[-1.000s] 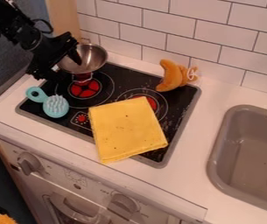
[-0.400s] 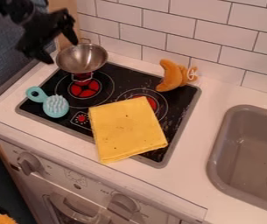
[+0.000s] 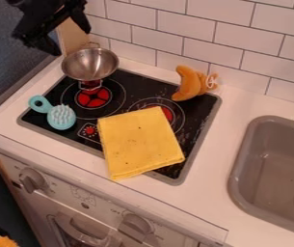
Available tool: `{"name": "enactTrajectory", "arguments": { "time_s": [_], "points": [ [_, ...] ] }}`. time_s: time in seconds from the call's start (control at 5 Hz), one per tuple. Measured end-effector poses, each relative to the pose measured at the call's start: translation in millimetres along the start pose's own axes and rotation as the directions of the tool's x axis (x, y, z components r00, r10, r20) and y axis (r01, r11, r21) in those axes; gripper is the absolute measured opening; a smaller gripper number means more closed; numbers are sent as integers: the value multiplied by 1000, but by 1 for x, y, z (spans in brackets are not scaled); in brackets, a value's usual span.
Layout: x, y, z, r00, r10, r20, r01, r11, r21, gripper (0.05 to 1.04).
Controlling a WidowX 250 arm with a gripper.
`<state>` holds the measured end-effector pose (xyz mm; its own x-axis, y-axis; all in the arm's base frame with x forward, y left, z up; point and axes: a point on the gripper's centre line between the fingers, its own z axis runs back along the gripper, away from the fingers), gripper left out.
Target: Put the stainless pot in the pot on the left burner
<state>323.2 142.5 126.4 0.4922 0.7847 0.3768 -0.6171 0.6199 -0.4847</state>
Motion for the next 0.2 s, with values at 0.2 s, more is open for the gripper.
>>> {"name": "enactTrajectory", "arguments": {
  "time_s": [0.2],
  "points": [
    [0,-2,1,1000,-9,-1,9,1000,-4,1001]
  ]
}}
